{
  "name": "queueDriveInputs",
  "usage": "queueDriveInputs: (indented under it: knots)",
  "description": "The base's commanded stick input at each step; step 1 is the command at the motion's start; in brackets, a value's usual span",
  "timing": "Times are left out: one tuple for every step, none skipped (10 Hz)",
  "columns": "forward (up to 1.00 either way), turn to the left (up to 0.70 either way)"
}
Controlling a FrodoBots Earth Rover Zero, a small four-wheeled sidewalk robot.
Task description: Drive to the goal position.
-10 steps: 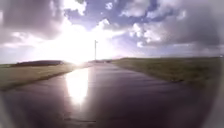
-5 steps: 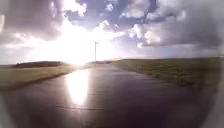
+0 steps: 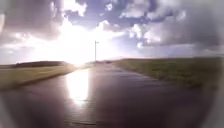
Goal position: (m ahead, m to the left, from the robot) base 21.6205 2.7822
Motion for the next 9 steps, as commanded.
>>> queueDriveInputs:
  knots:
    - [0.70,0.00]
    - [0.70,0.00]
    - [0.70,0.00]
    - [0.70,0.00]
    - [0.70,0.00]
    - [0.70,0.00]
    - [0.70,0.00]
    - [0.70,0.00]
    - [0.70,0.00]
